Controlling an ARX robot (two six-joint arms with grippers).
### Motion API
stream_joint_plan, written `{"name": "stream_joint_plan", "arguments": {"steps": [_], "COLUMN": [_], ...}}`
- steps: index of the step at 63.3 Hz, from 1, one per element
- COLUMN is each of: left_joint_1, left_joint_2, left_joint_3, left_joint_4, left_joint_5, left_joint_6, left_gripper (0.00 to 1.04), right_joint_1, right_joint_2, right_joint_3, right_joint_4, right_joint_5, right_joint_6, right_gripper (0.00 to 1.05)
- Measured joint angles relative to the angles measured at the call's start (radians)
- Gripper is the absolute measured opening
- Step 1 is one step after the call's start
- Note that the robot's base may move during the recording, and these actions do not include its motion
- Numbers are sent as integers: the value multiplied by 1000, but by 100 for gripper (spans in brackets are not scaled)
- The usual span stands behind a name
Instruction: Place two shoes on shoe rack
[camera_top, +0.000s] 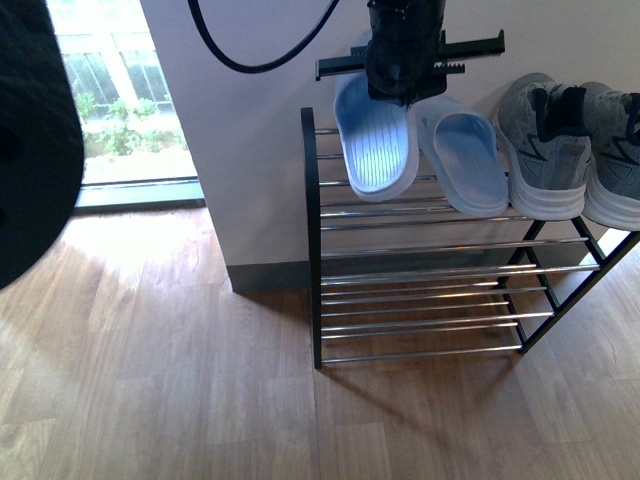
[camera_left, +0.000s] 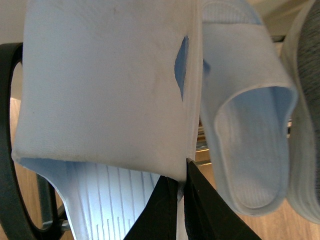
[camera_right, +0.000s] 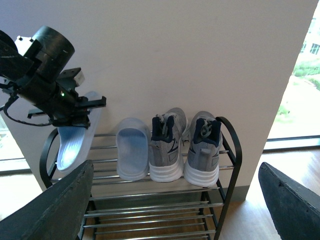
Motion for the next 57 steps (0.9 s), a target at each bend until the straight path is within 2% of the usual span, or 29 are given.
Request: {"name": "stream_joint_plan", "arguments": {"steps": [16,37,47,49,52,53,57], "left_joint_1": [16,14,14,14,14,14,14], "left_joint_2": [90,136,143,143,143,143,142], "left_joint_3": [149,170,170,170,172,172,172], "left_joint_4": [-81,-120,-140,-140,-133,-133,-125], "left_joint_5": [6,12,6,6,4,4,0], "left_joint_6": [-1,-15,-31,-31,-39,-39,-49], "left_gripper": [2,2,34,34,44,44,56], "right_joint_1": [0,0,0,0,0,0,0], "right_joint_2": [0,0,0,0,0,0,0], "right_joint_3": [0,0,0,0,0,0,0], "right_joint_4": [0,0,0,0,0,0,0], "right_joint_5": [0,0,0,0,0,0,0], "right_joint_6": [0,0,0,0,0,0,0], "right_gripper": [96,96,96,96,96,96,96]}}
